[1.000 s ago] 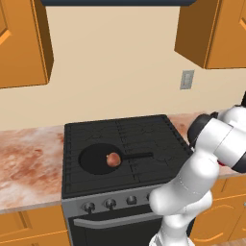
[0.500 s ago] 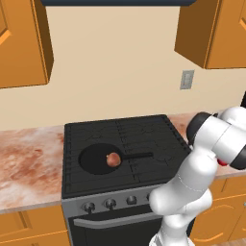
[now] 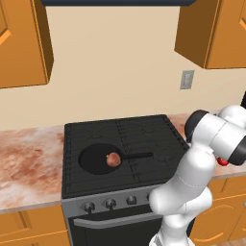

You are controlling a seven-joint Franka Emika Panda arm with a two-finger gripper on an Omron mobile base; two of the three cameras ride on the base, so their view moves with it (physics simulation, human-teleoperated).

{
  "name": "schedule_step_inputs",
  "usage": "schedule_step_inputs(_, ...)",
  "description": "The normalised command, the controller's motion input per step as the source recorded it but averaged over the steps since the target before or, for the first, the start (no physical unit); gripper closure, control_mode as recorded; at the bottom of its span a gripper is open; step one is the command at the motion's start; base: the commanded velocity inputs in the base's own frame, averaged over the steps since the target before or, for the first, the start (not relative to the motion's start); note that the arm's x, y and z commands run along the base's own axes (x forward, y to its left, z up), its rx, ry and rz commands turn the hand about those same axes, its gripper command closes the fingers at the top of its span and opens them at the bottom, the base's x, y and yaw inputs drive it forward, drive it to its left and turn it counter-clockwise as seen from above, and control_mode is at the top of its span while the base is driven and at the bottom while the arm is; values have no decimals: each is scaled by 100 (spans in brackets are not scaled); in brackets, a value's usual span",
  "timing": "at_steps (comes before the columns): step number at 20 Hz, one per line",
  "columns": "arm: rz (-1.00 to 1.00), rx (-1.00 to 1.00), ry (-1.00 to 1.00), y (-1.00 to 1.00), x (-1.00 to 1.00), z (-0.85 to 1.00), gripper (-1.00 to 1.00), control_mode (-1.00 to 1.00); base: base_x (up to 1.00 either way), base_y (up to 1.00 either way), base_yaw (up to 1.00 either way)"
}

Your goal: Place the pan on the front left burner on the stove. Then place the tomato and the onion in the pan and turn on the front left burner.

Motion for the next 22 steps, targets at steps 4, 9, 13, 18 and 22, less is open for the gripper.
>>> schedule_step_inputs(4,0,3,0,0,0,-11,-100,-100,0,0,0)
schedule_step_inputs(9,0,1,0,0,0,-5,100,-100,0,0,0)
schedule_step_inputs(13,0,0,-6,0,-8,0,100,-100,0,0,0)
schedule_step_inputs(18,0,0,-10,3,-22,21,100,-100,0,0,0)
schedule_step_inputs(22,0,0,-9,11,-16,44,100,-100,0,0,0)
